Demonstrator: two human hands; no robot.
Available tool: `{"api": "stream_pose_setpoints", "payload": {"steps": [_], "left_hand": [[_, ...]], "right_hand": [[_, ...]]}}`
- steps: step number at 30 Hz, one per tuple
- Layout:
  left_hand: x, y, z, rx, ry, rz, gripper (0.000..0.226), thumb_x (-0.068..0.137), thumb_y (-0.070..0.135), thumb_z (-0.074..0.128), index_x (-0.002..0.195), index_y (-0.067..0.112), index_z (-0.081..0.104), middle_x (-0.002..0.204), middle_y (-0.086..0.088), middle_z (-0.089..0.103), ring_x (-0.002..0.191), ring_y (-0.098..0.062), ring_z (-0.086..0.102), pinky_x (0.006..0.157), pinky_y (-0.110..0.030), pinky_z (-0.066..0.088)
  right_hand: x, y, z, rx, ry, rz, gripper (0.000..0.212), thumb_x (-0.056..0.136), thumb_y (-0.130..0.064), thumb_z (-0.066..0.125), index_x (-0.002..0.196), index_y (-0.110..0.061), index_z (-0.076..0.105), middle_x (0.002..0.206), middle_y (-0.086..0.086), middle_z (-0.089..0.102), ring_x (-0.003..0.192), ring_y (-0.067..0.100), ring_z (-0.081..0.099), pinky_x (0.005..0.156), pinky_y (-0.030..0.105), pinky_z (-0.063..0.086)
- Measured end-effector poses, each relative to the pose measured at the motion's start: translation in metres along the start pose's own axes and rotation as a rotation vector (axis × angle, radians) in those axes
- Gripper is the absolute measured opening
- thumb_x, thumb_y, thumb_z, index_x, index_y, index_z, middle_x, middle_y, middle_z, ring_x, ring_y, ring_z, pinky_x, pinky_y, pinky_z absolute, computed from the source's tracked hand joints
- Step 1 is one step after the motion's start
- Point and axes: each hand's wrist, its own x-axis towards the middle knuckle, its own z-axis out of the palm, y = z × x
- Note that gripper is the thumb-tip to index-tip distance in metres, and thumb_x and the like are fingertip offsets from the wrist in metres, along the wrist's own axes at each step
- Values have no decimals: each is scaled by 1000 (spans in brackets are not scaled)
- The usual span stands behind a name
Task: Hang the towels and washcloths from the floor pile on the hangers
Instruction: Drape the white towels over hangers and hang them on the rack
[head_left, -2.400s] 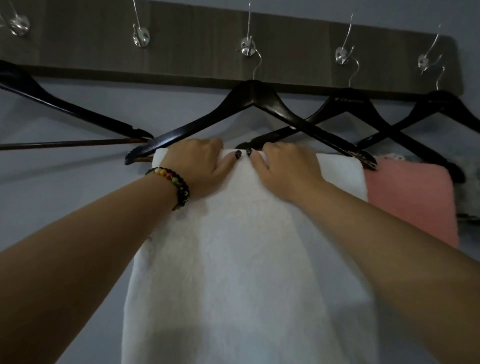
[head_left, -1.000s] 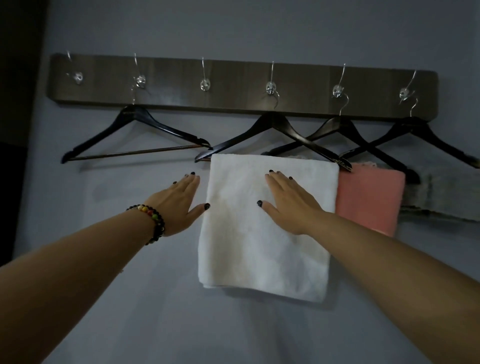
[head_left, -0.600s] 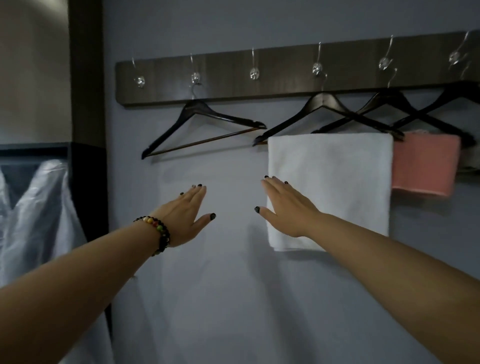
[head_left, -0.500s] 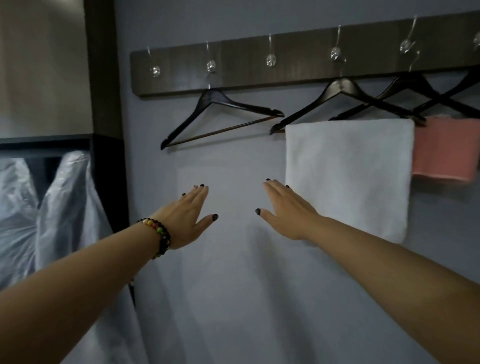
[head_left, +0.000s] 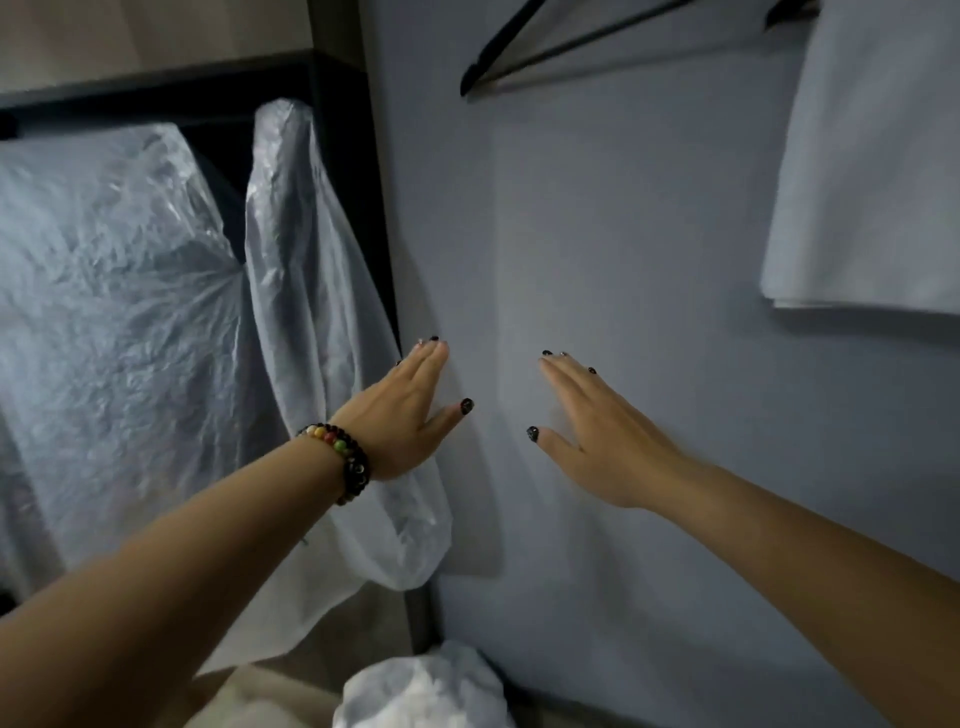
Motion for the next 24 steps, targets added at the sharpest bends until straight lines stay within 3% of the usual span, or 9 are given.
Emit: {"api": "stream_pose_setpoints", "payload": {"steps": [4, 13, 24], "left_hand": [[-14, -33, 50, -91, -32, -90, 74, 98, 53, 30, 154, 15, -3, 162, -1, -3, 148, -13, 0, 113, -24, 4], [-29, -89, 191, -245, -173, -234, 73, 98, 51, 32, 154, 18, -2, 161, 5, -5, 147, -7, -2, 115, -20, 2], [-62, -119, 354, -329, -330, -449, 79, 89, 60, 19, 153, 18, 0, 155, 12, -12, 144, -2, -8, 115, -22, 10]], "right_hand": [[-9, 6, 51, 85, -67, 24, 70, 100, -42, 37, 153, -19, -2, 160, -10, -7, 145, 2, -11, 114, 20, -3], [-1, 37, 187, 346, -224, 246, 73, 99, -38, 43, 153, -21, -3, 160, -10, -7, 146, 4, -3, 112, 17, 3], [-5, 80, 337, 401, -522, 450, 73, 98, -36, 44, 153, -16, 1, 161, -2, -2, 148, 13, 0, 118, 26, 10]]}}
